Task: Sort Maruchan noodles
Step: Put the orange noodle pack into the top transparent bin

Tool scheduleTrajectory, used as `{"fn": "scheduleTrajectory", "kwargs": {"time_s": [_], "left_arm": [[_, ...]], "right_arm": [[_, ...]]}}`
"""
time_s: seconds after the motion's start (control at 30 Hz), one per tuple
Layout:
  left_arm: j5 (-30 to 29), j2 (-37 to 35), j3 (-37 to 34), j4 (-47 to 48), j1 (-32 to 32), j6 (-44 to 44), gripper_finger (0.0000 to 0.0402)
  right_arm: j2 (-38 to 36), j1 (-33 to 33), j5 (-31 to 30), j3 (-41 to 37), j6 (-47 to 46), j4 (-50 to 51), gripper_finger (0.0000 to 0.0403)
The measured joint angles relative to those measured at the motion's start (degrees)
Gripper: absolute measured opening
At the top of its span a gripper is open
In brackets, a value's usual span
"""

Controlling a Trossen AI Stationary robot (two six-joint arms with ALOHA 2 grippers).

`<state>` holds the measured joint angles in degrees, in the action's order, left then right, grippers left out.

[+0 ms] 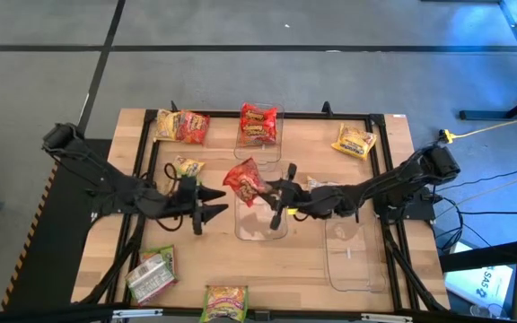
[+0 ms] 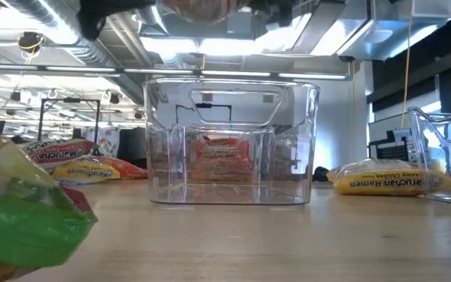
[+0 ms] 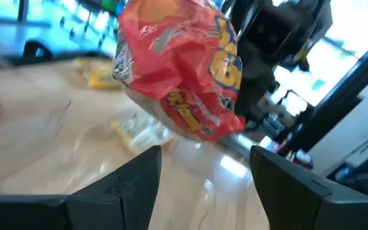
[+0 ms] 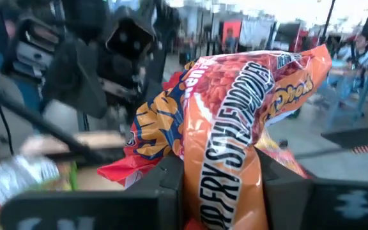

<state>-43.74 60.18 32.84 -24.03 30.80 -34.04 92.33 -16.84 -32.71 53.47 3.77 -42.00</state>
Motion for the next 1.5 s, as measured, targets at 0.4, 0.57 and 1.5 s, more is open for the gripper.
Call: {"fn": "scheduleTrajectory", "kwargs": {"time_s": [0.4, 0.57, 1.5], "left_arm": [[0.0, 5.1, 0.0, -17.1, -3.0, 8.6, 0.0234], [-0.5, 5.1, 0.0, -17.8, -4.2, 9.3, 0.0234], [5.0, -10.0, 0.1, -8.9, -4.6, 16.4, 0.0234]], "right_arm": [[4.8, 0.0, 4.0, -0.2, 5.7, -15.3, 0.0074], [6.0, 0.1, 4.3, -0.1, 6.9, -18.1, 0.0074], [6.2, 0.0, 6.8, 1.5, 13.5, -23.8, 0.0074]]}}
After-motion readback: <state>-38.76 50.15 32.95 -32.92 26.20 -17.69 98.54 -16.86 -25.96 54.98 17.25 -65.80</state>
